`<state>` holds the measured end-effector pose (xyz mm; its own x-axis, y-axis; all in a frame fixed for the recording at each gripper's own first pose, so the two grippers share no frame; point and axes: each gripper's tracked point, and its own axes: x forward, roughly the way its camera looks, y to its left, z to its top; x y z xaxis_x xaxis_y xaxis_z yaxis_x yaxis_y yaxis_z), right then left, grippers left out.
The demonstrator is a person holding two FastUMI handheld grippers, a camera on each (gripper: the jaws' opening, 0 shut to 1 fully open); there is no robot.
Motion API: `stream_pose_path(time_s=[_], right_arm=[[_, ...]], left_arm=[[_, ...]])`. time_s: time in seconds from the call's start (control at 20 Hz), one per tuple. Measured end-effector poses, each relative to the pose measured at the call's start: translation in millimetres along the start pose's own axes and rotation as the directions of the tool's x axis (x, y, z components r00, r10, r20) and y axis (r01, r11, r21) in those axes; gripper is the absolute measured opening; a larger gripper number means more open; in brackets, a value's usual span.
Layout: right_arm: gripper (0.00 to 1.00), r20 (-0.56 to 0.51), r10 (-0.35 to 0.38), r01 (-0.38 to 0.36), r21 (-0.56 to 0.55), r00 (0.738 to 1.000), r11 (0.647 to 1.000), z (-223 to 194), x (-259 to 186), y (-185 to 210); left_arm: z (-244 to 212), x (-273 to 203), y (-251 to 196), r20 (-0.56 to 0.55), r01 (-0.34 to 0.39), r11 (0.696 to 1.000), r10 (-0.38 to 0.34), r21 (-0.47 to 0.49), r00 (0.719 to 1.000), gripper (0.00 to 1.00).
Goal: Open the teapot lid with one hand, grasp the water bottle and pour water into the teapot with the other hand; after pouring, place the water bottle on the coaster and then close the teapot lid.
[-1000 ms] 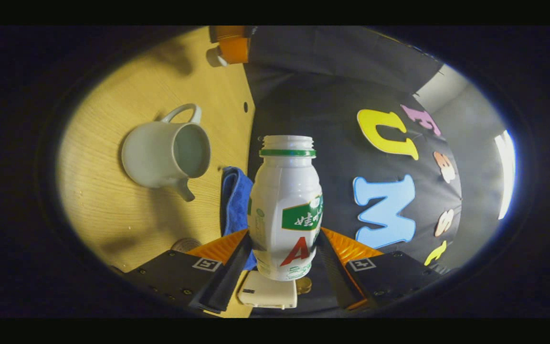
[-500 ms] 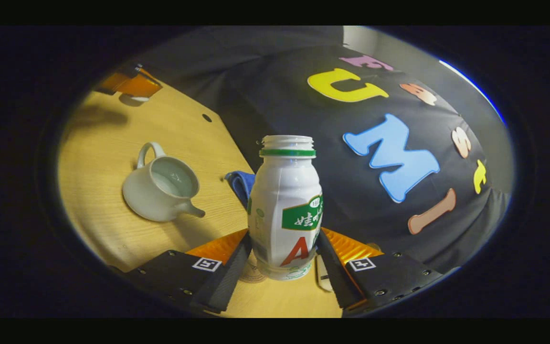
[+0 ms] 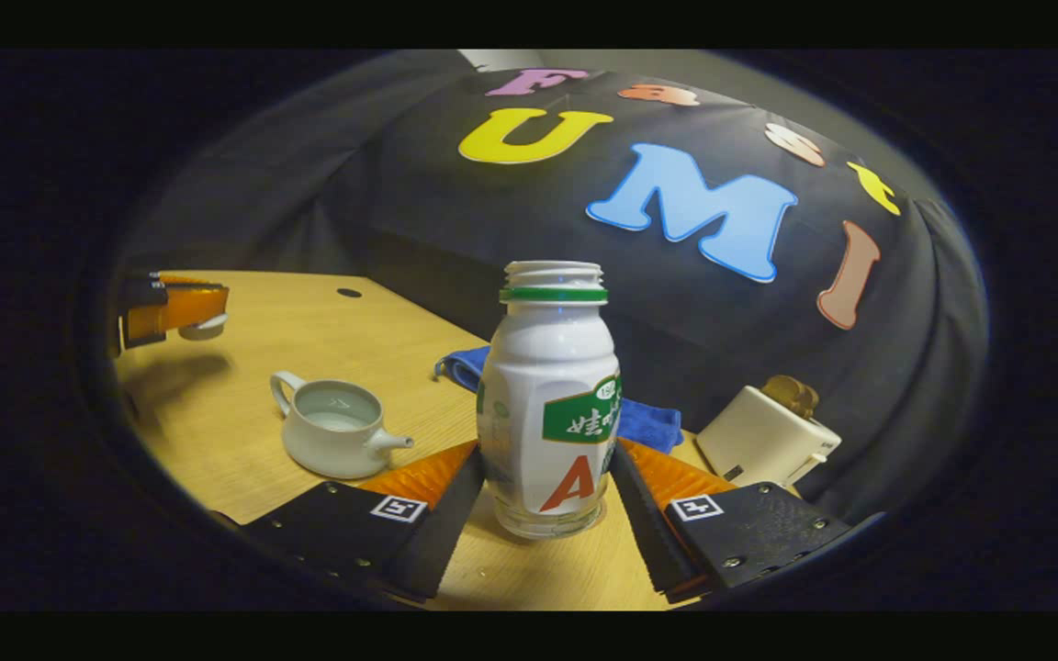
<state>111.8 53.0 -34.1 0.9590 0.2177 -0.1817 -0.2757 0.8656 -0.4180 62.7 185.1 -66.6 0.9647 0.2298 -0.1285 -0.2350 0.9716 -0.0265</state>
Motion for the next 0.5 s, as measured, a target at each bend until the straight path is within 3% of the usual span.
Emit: stream_pose_path(time_s=[0.25, 0.5], right_arm=[[0.81, 0.014, -0.018, 0.017, 0.111, 1.0, 0.994, -1, 3, -3], [0.81, 0.019, -0.031, 0.027, 0.196, 0.999, 0.98, 1, 2, -6]], left_arm=[[17, 4, -21, 0.036, 0.056, 0.998, -0.056, 0.006, 0.998, 0.19], [38, 0, -67, 0.071, 0.175, 0.984, -0.176, 0.015, 0.982, 0.18]])
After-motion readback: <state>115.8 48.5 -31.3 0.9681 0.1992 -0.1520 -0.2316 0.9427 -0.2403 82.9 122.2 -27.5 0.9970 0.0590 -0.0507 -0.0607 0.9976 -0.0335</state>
